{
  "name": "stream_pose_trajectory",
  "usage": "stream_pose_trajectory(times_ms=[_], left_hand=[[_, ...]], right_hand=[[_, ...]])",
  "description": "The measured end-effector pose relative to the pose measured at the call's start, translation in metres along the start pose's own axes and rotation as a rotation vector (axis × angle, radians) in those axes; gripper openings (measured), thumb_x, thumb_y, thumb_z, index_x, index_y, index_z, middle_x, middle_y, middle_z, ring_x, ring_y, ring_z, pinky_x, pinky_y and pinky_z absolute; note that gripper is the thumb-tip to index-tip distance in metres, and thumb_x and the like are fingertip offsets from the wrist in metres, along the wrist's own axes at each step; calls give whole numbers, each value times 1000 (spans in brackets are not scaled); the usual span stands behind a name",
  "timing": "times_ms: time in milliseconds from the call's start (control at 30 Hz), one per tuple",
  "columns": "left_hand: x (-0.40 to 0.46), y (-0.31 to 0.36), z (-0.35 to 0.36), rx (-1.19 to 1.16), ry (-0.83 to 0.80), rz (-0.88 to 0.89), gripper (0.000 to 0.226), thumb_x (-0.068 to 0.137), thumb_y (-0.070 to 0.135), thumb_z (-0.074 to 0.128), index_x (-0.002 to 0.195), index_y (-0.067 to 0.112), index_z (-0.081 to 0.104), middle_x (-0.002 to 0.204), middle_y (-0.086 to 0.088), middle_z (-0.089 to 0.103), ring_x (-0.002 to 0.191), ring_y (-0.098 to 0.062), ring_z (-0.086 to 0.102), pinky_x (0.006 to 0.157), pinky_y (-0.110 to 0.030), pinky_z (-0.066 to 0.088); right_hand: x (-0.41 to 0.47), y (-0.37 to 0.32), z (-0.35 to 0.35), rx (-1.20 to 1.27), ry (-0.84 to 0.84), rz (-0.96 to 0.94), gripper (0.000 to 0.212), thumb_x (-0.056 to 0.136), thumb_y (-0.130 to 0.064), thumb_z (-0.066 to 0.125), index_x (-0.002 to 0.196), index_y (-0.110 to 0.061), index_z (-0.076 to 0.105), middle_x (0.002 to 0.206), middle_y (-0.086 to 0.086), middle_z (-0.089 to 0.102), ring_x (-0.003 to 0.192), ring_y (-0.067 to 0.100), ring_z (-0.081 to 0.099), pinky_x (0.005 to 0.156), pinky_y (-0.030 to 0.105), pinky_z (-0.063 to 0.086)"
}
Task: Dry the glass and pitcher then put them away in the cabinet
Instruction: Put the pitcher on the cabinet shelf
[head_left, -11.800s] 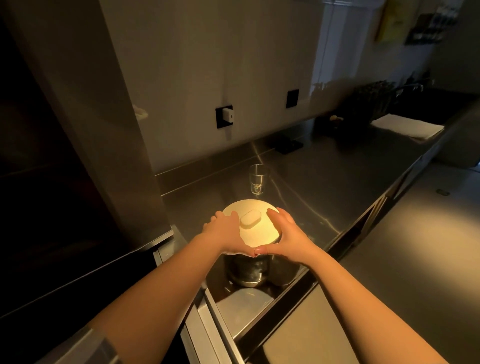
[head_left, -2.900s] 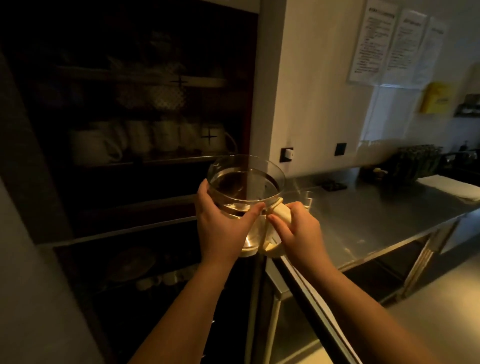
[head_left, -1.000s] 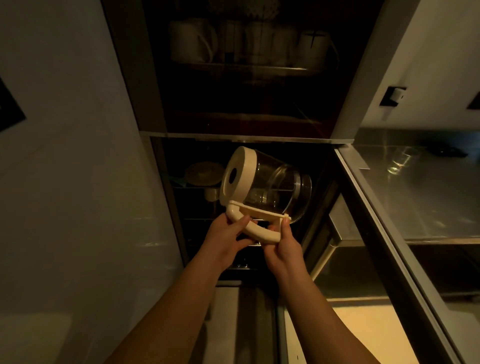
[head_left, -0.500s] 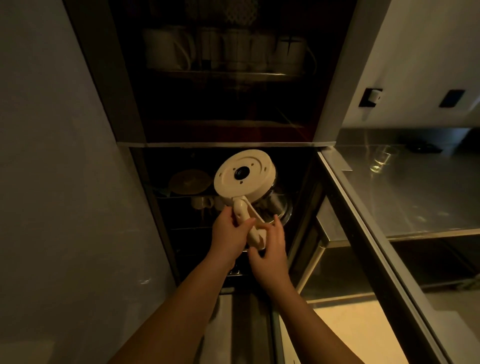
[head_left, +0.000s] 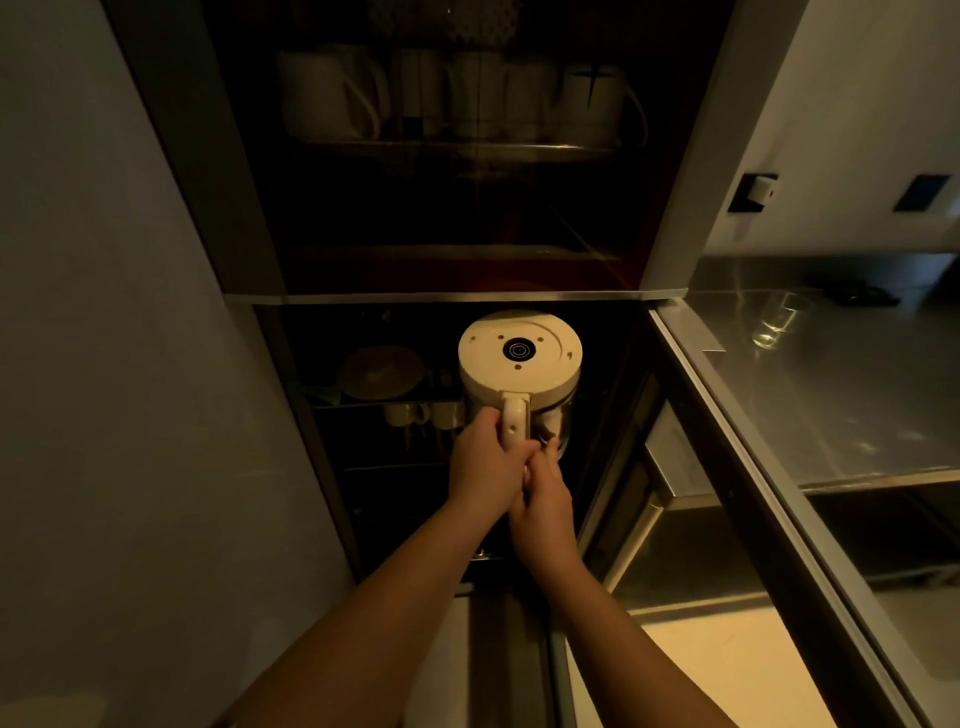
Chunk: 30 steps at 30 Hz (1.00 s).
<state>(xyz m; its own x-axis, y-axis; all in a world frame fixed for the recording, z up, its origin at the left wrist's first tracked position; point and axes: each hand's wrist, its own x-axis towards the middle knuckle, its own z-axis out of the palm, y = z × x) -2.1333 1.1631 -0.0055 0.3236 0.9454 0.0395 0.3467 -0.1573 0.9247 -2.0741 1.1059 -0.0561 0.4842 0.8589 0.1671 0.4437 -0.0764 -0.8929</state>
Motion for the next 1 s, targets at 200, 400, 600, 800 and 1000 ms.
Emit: stream_pose_trajectory(times_ms=[200,400,600,800,1000], left_hand=[[20,-5,6,10,-5,12,20,84,21,71,97,20,56,96,4,61,88,-10,60,67,-21,46],[39,-5,8,20,-19,37,21,85,22,70,96,24,52,92,8,58,83,-5,55,62,-17,40],[57,-5,9,26,-36,52,22,85,22,70,100,22,55,94,6,60,85,-8,58,63,-18,43],[73,-7,7,-38,-105,60,30,85,20,70,111,18,56,104,4,61,95,-11,60,70,-20,47],[83,-13,5,-96,-115,80,40,86,16,68,124,18,55,109,12,56,101,-4,55,70,-12,43]], right_hand=[[20,6,0,15,-28,-27,47,96,-9,52,141,-13,39,160,12,9,113,-22,10,75,-14,21],[40,9,0,30,-50,25,55,95,-10,54,144,-22,35,161,6,6,135,-2,6,91,-5,24],[55,11,1,-10,-57,80,54,94,-12,54,144,-22,35,161,3,3,142,19,27,91,5,35],[72,10,-4,-33,-94,103,47,93,-9,56,135,-27,44,160,4,9,131,22,43,92,14,46],[97,12,-9,-69,-142,95,33,93,-18,57,123,-29,52,155,3,28,144,17,21,109,29,28]])
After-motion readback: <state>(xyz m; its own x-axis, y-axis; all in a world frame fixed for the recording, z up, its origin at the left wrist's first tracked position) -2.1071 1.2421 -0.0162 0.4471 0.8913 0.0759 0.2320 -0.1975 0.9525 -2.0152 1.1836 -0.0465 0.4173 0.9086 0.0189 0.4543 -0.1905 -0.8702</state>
